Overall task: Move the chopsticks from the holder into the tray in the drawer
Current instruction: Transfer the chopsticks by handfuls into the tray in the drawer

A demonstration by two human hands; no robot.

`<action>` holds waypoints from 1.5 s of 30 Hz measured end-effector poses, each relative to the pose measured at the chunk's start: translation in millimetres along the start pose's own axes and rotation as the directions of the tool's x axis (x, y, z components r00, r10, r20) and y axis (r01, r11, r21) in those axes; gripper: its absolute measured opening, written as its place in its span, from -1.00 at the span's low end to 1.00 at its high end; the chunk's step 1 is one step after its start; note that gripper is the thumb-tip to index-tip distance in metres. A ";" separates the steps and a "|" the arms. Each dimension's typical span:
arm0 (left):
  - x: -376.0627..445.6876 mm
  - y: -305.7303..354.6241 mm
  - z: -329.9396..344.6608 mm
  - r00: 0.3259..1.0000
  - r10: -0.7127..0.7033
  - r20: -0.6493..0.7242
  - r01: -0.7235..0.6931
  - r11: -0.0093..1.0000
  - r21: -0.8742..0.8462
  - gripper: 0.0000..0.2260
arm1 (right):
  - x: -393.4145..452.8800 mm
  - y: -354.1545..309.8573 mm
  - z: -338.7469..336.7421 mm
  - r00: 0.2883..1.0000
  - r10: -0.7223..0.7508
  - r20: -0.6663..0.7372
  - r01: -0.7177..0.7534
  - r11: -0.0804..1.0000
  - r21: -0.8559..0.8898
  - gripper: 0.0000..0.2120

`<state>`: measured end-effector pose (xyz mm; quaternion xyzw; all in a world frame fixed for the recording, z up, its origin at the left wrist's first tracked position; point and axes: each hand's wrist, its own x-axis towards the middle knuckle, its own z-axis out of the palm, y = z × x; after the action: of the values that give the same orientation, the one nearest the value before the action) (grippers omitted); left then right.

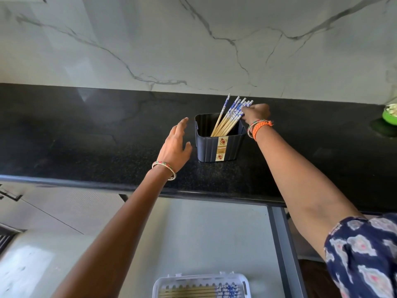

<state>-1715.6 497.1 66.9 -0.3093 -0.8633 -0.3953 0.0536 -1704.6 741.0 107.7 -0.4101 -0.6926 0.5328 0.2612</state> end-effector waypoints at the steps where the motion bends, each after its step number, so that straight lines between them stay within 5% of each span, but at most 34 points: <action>1: -1.1 2.1 -1.8 1.000 -0.004 0.000 0.004 1.000 -0.010 -0.42 | -1.9 -1.4 -2.5 1.000 -0.008 -0.008 0.008 1.000 0.026 -0.74; 7: -5.8 24.0 -19.5 1.000 -0.001 -0.017 -0.001 0.994 -0.106 -0.54 | -22.9 -36.1 -48.2 0.989 -0.100 -0.109 0.116 0.982 0.149 -0.78; 12: -37.9 33.0 -18.3 0.999 -0.023 -0.027 0.018 0.988 -0.156 -0.62 | -68.4 -45.5 -112.8 0.970 -0.034 -0.241 0.161 0.834 0.528 -0.76; 17: -121.3 9.9 -8.3 0.985 -0.174 -0.006 0.168 0.963 -0.211 -0.64 | -161.9 34.8 -121.5 0.962 0.275 -0.004 -0.173 0.617 0.768 -0.81; 21: -220.5 -33.4 -0.3 0.907 -0.420 0.043 0.421 0.893 -0.157 -0.67 | -243.6 156.5 -104.7 0.845 0.526 0.100 -0.396 0.488 0.778 -0.72; 26: -312.7 -69.5 10.6 0.761 -0.613 0.210 0.626 0.780 0.009 -0.71 | -313.5 260.8 -96.1 0.691 0.720 0.059 -0.577 0.501 0.645 -0.68; 32: -344.3 -77.0 25.9 0.647 -0.664 0.375 0.708 0.705 0.027 -0.72 | -334.2 285.7 -77.4 0.673 0.740 0.002 -0.619 0.562 0.549 -0.67; 45: -343.1 -76.3 21.5 0.635 -0.674 0.377 0.703 0.707 0.079 -0.66 | -340.0 284.9 -43.5 0.582 0.813 0.001 -0.692 0.495 0.525 -0.72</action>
<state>-1480.8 305.9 -112.9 -0.0287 -0.8932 -0.3505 -0.2803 -1408.1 503.3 -125.1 -0.6583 -0.2501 0.6881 0.1747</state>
